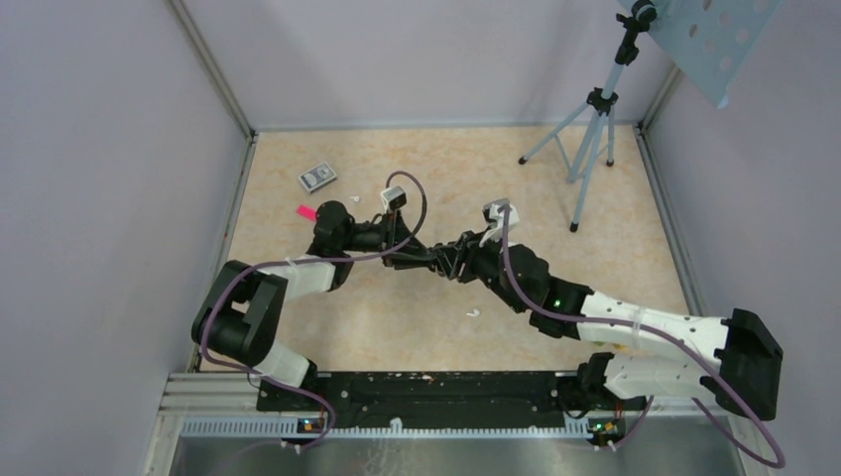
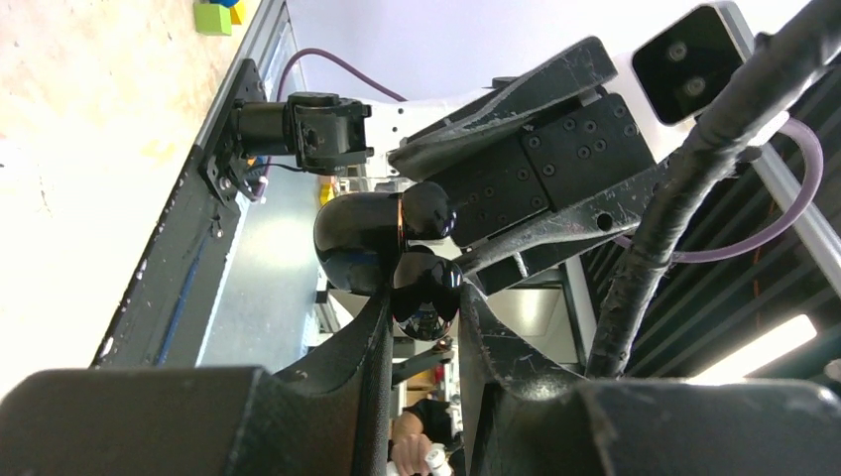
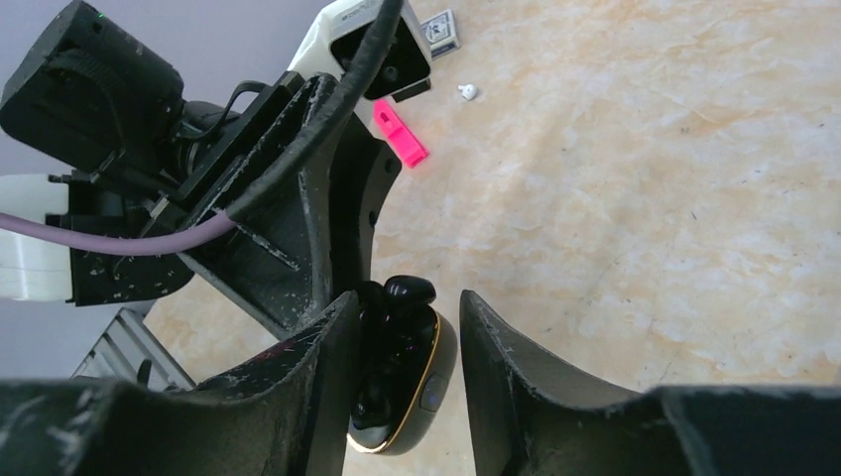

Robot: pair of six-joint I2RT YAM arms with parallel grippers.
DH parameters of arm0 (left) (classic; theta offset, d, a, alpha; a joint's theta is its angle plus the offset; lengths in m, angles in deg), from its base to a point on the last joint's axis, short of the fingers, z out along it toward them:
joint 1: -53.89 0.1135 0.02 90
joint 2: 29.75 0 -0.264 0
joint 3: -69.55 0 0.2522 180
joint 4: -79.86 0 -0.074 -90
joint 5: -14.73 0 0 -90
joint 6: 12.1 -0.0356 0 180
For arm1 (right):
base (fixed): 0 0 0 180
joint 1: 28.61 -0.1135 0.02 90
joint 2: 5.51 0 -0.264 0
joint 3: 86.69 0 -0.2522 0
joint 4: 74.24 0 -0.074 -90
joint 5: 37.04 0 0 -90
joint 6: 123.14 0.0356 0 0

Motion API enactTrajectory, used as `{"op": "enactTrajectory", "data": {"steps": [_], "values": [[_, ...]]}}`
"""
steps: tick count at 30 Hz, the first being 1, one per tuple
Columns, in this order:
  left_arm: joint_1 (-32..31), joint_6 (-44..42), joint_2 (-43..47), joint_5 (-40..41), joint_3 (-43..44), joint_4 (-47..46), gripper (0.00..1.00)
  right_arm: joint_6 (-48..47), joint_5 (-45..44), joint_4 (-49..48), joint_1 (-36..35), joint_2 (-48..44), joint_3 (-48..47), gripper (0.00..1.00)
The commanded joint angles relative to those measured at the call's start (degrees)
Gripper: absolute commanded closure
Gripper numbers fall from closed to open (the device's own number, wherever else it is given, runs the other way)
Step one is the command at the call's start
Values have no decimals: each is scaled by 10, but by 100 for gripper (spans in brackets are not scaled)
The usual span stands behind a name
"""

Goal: Insert the wireless bluetooth earbuds into the charging case
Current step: Insert the right earbud into the right side groove of the charging case.

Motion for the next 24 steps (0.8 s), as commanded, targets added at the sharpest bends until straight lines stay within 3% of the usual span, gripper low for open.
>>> {"op": "enactTrajectory", "data": {"steps": [1, 4, 11, 15, 18, 24], "values": [[0, -125, 20, -11, 41, 162, 100, -15, 10, 21, -10, -29, -48, 57], [0, -205, 34, -8, 61, 264, 100, -16, 1, 26, -10, -47, -49, 55], [1, -239, 26, -18, 75, 304, 100, 1, -26, 58, -9, -64, -54, 52], [0, -316, 25, -26, 98, 382, 100, 40, -30, 121, 16, -65, -65, 65], [0, -408, 25, -30, 128, 492, 100, 51, 6, 169, 43, -52, -78, 73], [0, -603, 19, -27, 204, 699, 100, 53, 61, 198, 55, -32, -102, 73]]}}
